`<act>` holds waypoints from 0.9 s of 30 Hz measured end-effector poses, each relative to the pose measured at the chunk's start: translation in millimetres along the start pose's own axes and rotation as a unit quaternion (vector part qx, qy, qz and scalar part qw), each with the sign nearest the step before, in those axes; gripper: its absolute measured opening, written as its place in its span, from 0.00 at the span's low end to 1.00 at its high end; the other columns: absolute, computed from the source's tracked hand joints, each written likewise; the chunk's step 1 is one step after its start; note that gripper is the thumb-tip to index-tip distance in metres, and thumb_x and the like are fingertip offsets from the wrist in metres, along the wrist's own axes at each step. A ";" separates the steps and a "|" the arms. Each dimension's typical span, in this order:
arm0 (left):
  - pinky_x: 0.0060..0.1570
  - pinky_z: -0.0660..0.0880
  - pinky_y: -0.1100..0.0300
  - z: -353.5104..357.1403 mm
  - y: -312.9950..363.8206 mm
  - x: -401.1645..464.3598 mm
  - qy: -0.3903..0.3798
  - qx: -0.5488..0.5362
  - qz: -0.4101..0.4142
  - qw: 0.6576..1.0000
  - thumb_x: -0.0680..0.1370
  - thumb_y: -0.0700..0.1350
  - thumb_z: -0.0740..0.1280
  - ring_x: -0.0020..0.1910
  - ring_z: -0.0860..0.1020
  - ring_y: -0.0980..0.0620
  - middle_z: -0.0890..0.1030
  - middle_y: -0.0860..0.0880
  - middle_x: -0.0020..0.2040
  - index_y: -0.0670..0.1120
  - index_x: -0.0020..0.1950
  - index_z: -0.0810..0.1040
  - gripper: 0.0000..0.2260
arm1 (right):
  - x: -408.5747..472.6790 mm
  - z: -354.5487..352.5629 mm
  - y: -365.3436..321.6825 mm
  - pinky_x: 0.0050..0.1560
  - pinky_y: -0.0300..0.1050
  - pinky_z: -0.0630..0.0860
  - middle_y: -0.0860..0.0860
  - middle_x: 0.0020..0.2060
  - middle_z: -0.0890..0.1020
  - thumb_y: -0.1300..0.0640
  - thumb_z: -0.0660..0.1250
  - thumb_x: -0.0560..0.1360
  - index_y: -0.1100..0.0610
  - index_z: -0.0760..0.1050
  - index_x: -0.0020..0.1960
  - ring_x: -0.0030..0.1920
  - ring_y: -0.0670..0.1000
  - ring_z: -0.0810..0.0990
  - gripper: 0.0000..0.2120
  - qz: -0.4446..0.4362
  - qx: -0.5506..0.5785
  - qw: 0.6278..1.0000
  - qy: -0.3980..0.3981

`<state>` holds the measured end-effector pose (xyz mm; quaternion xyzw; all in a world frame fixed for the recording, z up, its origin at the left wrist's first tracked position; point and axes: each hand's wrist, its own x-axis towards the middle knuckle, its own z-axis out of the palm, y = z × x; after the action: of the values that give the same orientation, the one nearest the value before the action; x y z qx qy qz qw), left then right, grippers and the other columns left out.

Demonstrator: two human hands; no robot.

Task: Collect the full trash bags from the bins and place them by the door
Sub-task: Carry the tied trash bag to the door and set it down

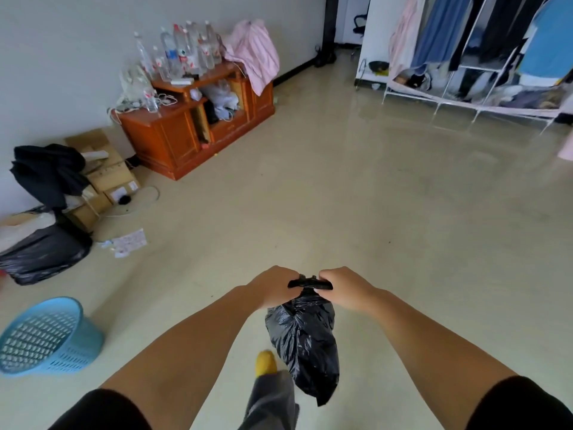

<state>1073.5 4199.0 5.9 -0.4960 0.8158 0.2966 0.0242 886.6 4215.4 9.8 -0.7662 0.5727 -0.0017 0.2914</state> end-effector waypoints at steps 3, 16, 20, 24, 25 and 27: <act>0.30 0.61 0.63 -32.9 -20.1 73.4 -0.009 0.005 0.006 1.000 0.79 0.45 0.57 0.28 0.65 0.55 0.68 0.52 0.30 0.50 0.33 0.65 0.14 | 70.4 -32.6 28.1 0.30 0.41 0.60 0.47 0.29 0.69 0.54 0.62 0.77 0.50 0.64 0.34 0.28 0.47 0.66 0.14 0.004 -0.006 1.000 0.006; 0.37 0.68 0.53 -191.2 -53.1 395.7 -0.067 0.019 0.103 0.992 0.78 0.44 0.59 0.35 0.72 0.48 0.75 0.46 0.36 0.42 0.43 0.74 0.08 | 298.0 -203.7 155.7 0.32 0.42 0.61 0.48 0.30 0.70 0.54 0.61 0.77 0.51 0.62 0.33 0.30 0.48 0.66 0.16 0.103 0.076 0.990 0.055; 0.37 0.68 0.53 -222.1 -54.9 509.4 -0.076 0.031 0.110 0.990 0.78 0.45 0.59 0.36 0.73 0.48 0.78 0.41 0.40 0.41 0.46 0.75 0.09 | 373.7 -253.9 218.1 0.31 0.41 0.61 0.47 0.30 0.69 0.53 0.61 0.77 0.50 0.61 0.32 0.29 0.47 0.66 0.16 0.111 0.073 0.990 0.056; 0.37 0.66 0.56 -263.6 -41.5 619.6 -0.063 0.013 0.096 0.993 0.79 0.45 0.60 0.35 0.70 0.48 0.71 0.50 0.32 0.49 0.33 0.66 0.13 | 451.0 -326.2 288.6 0.31 0.42 0.61 0.48 0.30 0.70 0.53 0.61 0.78 0.51 0.62 0.32 0.30 0.48 0.66 0.16 0.104 0.061 0.992 0.043; 0.37 0.65 0.57 -274.6 -37.0 644.6 -0.061 0.005 0.090 0.994 0.79 0.45 0.60 0.35 0.70 0.49 0.69 0.51 0.32 0.50 0.33 0.65 0.14 | 468.8 -347.0 304.9 0.31 0.42 0.61 0.48 0.30 0.70 0.53 0.61 0.78 0.51 0.62 0.33 0.30 0.48 0.66 0.16 0.103 0.058 0.992 0.040; 0.37 0.65 0.57 -297.2 -29.1 692.0 -0.058 -0.008 0.084 0.995 0.79 0.45 0.60 0.35 0.69 0.49 0.69 0.52 0.32 0.51 0.33 0.64 0.14 | 503.8 -386.2 334.8 0.31 0.41 0.61 0.48 0.30 0.70 0.54 0.61 0.77 0.52 0.63 0.33 0.29 0.47 0.66 0.15 0.100 0.051 0.993 0.035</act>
<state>822.4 3488.4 6.2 -0.4075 0.8495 0.3324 0.0423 636.5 3542.8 13.4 -0.6884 0.6557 -0.0290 0.3087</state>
